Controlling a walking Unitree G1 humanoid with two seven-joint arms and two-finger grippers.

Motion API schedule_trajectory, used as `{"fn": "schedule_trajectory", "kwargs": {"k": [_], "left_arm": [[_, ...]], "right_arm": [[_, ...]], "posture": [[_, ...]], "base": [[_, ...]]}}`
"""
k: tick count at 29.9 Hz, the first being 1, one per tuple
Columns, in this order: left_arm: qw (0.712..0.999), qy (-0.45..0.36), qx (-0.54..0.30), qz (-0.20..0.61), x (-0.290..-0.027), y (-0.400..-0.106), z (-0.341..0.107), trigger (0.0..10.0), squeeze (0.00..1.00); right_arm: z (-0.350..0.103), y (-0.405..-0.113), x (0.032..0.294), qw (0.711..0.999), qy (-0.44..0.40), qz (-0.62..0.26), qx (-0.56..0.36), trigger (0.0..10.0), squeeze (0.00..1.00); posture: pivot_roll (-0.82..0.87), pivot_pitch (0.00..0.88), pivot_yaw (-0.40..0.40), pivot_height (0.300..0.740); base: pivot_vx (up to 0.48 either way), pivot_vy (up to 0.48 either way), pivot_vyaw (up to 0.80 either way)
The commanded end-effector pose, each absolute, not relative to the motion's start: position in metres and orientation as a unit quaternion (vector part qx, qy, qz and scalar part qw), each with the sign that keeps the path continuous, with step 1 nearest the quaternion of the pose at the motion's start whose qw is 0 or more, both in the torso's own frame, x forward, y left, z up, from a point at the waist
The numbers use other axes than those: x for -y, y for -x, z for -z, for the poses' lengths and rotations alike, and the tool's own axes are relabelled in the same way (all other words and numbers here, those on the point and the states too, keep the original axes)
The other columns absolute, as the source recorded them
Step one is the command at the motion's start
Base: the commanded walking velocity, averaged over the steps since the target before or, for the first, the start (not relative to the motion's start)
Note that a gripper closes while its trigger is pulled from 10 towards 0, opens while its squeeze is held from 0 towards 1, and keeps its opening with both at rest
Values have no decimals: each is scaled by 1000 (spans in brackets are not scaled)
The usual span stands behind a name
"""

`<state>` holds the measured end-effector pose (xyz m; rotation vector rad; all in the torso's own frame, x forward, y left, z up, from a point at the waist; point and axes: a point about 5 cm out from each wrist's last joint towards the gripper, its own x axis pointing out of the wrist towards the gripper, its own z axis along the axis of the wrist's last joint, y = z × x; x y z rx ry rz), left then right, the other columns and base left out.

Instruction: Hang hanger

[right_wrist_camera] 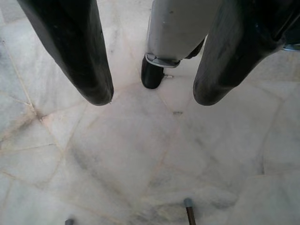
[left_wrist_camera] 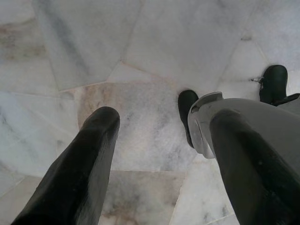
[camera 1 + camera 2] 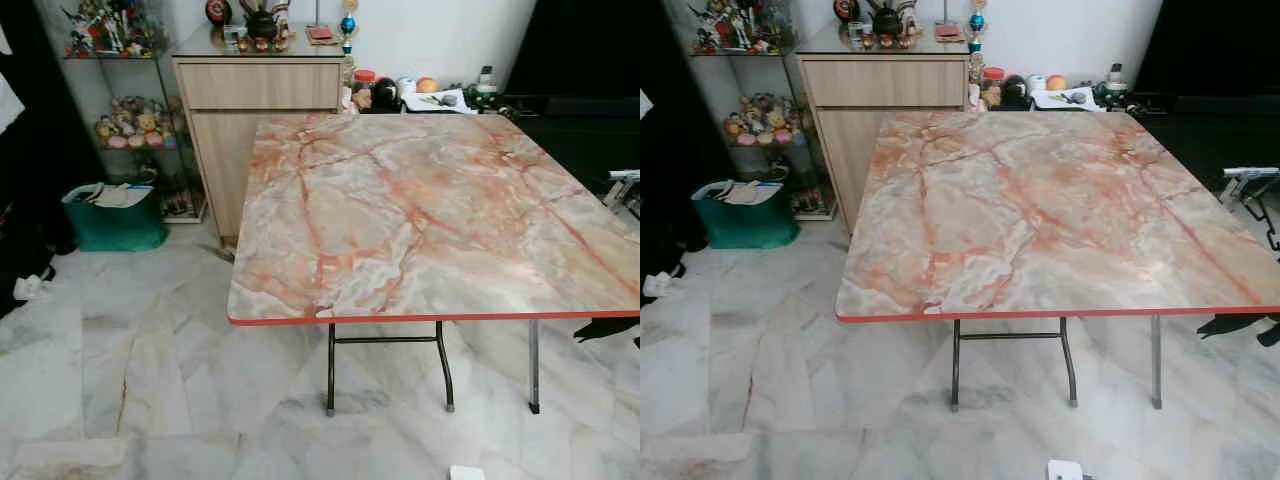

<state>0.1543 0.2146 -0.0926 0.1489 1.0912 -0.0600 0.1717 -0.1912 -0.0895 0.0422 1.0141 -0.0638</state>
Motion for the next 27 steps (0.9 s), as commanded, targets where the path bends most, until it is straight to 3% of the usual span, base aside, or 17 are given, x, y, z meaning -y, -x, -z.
{"fn": "schedule_trajectory", "kwargs": {"k": [1, 27], "left_arm": [[871, 16, -484, -77, -224, -150, 92, 10000, 0], [871, 16, -484, -77, -224, -150, 92, 10000, 0]], "right_arm": [[78, -187, 212, 889, -40, 25, -455, 10000, 0], [78, -187, 212, 889, -40, 25, -455, 10000, 0]], "posture": [[197, 0, -40, 740], [197, 0, -40, 740]], "base": [[0, 0, 0], [0, 0, 0]]}}
